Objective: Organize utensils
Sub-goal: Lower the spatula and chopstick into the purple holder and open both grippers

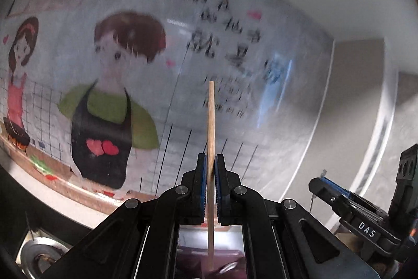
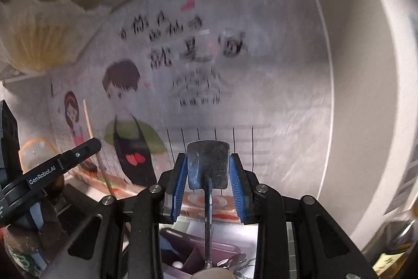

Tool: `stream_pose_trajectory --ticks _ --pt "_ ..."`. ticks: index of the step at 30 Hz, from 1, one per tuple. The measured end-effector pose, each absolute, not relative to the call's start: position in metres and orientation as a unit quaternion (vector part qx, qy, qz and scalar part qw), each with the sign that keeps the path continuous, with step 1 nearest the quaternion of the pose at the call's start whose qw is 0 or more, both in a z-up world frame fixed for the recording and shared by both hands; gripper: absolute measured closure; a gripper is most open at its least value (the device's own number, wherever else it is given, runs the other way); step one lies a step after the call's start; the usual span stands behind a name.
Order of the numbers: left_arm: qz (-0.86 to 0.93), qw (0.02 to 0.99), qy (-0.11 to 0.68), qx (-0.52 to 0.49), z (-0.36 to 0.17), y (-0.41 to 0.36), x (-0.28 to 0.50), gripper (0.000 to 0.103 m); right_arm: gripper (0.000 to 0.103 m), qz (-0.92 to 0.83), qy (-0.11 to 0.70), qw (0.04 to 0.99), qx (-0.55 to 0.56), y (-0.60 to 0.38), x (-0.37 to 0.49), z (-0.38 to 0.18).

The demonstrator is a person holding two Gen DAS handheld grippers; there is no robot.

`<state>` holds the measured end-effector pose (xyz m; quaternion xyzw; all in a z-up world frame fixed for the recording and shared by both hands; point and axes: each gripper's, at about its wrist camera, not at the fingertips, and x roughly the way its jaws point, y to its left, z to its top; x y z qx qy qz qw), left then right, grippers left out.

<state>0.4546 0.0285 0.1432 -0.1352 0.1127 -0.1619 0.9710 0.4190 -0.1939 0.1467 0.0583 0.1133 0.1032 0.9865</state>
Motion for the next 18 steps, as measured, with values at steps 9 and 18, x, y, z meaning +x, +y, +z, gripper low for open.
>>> stream_pose_trajectory --ticks 9,18 --pt "-0.158 0.962 0.179 -0.130 0.079 0.024 0.507 0.097 0.074 0.126 0.166 0.976 0.063 -0.184 0.475 0.089" --pt "-0.154 0.953 0.225 -0.133 0.040 0.017 0.520 0.097 0.073 0.113 0.188 0.973 0.075 -0.183 0.498 0.051"
